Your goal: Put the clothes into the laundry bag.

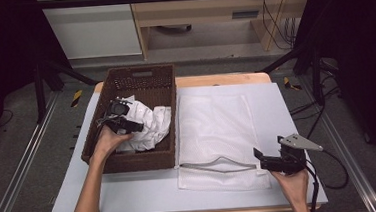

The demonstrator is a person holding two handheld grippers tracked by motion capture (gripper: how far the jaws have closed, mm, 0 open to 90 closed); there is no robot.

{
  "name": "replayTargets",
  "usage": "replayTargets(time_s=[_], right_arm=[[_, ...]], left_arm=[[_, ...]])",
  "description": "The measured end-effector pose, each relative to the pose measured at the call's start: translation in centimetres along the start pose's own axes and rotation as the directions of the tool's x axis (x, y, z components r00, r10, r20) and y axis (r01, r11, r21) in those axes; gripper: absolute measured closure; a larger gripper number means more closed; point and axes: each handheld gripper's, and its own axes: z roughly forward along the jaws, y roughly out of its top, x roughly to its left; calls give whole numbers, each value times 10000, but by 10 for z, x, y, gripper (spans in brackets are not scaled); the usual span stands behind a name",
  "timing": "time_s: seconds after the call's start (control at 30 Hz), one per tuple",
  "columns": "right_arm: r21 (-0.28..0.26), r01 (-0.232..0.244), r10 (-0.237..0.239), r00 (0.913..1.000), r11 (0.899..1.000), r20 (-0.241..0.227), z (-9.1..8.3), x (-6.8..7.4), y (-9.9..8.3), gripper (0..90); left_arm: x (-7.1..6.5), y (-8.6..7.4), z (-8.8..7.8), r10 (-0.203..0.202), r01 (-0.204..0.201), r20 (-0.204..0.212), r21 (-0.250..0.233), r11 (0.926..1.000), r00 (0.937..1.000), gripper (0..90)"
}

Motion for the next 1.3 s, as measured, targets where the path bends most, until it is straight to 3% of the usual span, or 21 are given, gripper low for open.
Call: replayTargets(time_s=[0.13,0.23,0.4,0.63,0.83,0.87,1.07,1.3], right_arm=[[-4,-66,66,10000,10000,-13,0,-1,0,45],[-17,-55,55,10000,10000,-3,-1,-1,0,45],[-15,-49,49,10000,10000,16,0,-1,-1,46],[-72,-87,87,10000,9999,32,-3,-3,0,47],[-130,-158,158,9999,9998,24,-4,-4,0,48],[-130,-158,158,9999,9998,24,-4,-4,0,48],[-114,-182,182,9998,9998,-11,-4,-5,0,50],[-161,-230,230,9997,9996,-10,-5,-6,-1,52]], left_arm=[[-4,-1,4,331,-327,-144,299,9990,9993,8],[-5,-2,6,308,-306,-62,356,9989,9995,17],[-4,-3,7,114,-125,172,660,9977,9998,144],[-5,-6,10,-46,36,81,1268,9919,10000,372],[-6,-6,7,51,-55,27,1477,9890,10000,551],[-6,-6,7,51,-55,27,1477,9890,10000,612],[-8,-6,2,135,-146,93,1329,9910,9999,680],[-7,-5,-12,130,-140,375,265,9996,9992,698]])
